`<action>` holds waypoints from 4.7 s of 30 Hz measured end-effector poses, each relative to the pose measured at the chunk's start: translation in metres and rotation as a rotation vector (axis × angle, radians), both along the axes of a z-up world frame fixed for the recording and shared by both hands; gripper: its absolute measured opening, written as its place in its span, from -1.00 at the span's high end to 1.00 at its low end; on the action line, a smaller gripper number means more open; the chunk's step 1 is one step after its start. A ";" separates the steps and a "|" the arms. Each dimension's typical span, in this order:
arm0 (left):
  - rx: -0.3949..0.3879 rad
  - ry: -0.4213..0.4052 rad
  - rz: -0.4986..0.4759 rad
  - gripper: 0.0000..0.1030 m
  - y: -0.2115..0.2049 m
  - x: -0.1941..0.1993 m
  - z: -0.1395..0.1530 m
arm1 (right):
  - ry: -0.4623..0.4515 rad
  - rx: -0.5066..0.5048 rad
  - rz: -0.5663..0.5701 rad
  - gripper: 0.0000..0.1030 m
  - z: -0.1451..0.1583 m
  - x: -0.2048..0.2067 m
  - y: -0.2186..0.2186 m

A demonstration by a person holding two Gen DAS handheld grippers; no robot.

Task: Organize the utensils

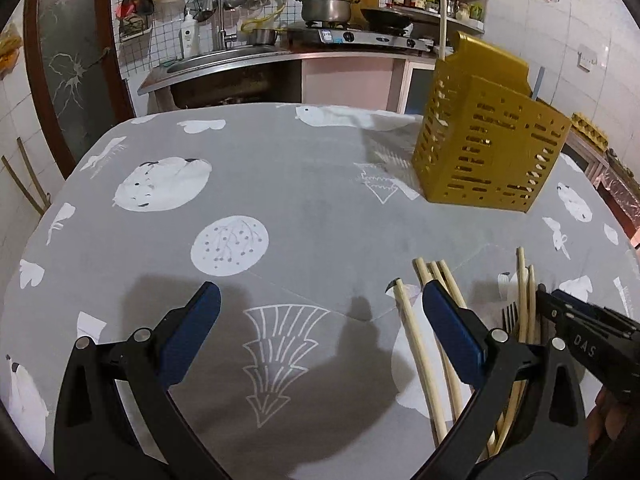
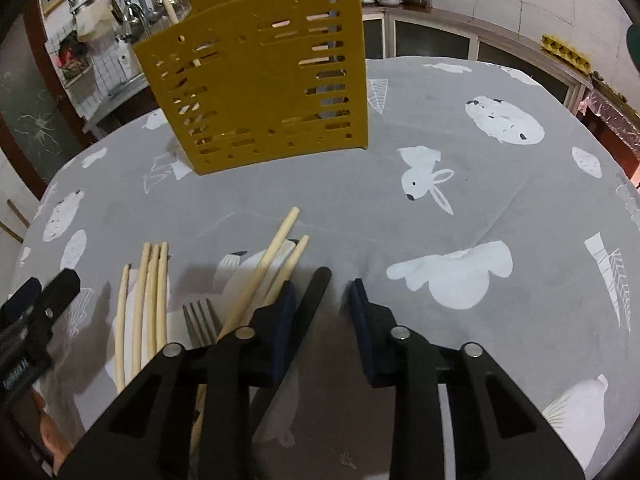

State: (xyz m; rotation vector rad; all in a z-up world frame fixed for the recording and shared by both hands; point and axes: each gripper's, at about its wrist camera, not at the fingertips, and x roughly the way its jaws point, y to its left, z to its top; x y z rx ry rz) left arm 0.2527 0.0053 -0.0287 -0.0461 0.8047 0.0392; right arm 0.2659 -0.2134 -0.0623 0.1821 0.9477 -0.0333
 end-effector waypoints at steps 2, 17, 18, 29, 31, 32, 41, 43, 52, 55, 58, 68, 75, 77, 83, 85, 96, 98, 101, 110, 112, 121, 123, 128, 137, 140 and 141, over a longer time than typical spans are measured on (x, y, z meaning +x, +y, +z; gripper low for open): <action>-0.002 0.010 -0.001 -0.89 -0.001 0.002 -0.004 | 0.004 0.008 -0.008 0.70 0.001 0.003 0.000; -0.008 0.112 -0.044 -0.57 -0.021 0.013 -0.026 | -0.013 0.017 0.051 0.89 0.002 -0.004 -0.046; 0.002 0.121 -0.042 -0.55 -0.023 0.015 -0.029 | -0.019 0.018 0.057 0.89 0.001 -0.005 -0.048; 0.026 0.146 -0.063 -0.07 -0.037 0.018 -0.027 | -0.007 0.020 0.085 0.88 0.001 -0.002 -0.051; 0.018 0.160 -0.076 0.17 -0.041 0.020 -0.026 | 0.006 0.022 0.084 0.88 0.001 0.001 -0.052; 0.015 0.165 -0.083 0.24 -0.042 0.020 -0.025 | 0.018 0.022 0.085 0.88 0.001 0.003 -0.052; 0.013 0.191 -0.113 0.74 -0.056 0.025 -0.022 | 0.069 0.027 0.081 0.89 0.002 0.010 -0.051; -0.002 0.189 -0.105 0.85 -0.054 0.027 -0.022 | 0.056 0.031 0.074 0.91 0.001 0.008 -0.052; -0.048 0.144 -0.098 0.88 -0.043 0.022 -0.015 | -0.030 0.096 0.050 0.92 0.012 -0.012 -0.064; -0.047 0.093 -0.098 0.88 -0.037 0.014 -0.003 | -0.090 0.105 0.049 0.92 0.025 -0.021 -0.068; -0.050 0.023 -0.095 0.90 -0.032 0.004 0.015 | -0.159 0.117 0.047 0.93 0.039 -0.032 -0.070; -0.064 -0.253 -0.117 0.92 -0.023 -0.044 0.080 | -0.416 0.083 0.054 0.93 0.082 -0.076 -0.074; -0.097 -0.371 -0.121 0.92 -0.018 -0.064 0.107 | -0.549 0.062 0.058 0.93 0.108 -0.091 -0.074; -0.097 -0.390 -0.122 0.92 -0.018 -0.065 0.111 | -0.575 0.056 0.058 0.93 0.112 -0.091 -0.073; -0.113 -0.419 -0.133 0.92 -0.019 -0.055 0.125 | -0.610 0.053 0.061 0.93 0.127 -0.079 -0.072; -0.115 -0.433 -0.137 0.92 -0.021 -0.051 0.131 | -0.618 0.055 0.063 0.93 0.134 -0.074 -0.071; -0.101 -0.556 -0.191 0.92 -0.051 -0.004 0.212 | -0.720 0.022 0.097 0.94 0.204 -0.019 -0.070; -0.095 -0.576 -0.192 0.92 -0.058 0.009 0.227 | -0.735 0.038 0.096 0.94 0.218 -0.001 -0.072; -0.098 -0.601 -0.198 0.92 -0.068 0.036 0.249 | -0.762 0.066 0.082 0.94 0.233 0.026 -0.076; -0.082 -0.604 -0.203 0.92 -0.092 0.104 0.235 | -0.781 0.030 0.109 0.94 0.226 0.105 -0.059; -0.080 -0.565 -0.202 0.92 -0.092 0.122 0.211 | -0.750 0.030 0.114 0.94 0.213 0.119 -0.057; -0.050 -0.388 -0.156 0.52 -0.073 0.146 0.137 | -0.584 0.040 0.114 0.91 0.155 0.135 -0.062; -0.055 -0.386 -0.167 0.19 -0.067 0.137 0.138 | -0.553 0.029 0.103 0.88 0.155 0.127 -0.066; -0.052 -0.426 -0.115 -0.55 -0.044 0.094 0.159 | -0.536 0.044 0.046 0.02 0.163 0.090 -0.084; -0.077 -0.398 -0.065 -0.90 0.003 0.017 0.172 | -0.422 0.019 0.049 -0.24 0.154 0.014 -0.080; -0.073 -0.348 -0.051 -0.90 0.013 0.004 0.155 | -0.363 0.016 0.053 -0.24 0.137 -0.001 -0.074; -0.059 -0.332 -0.046 -0.90 0.015 0.000 0.147 | -0.339 0.006 0.054 -0.24 0.129 -0.006 -0.071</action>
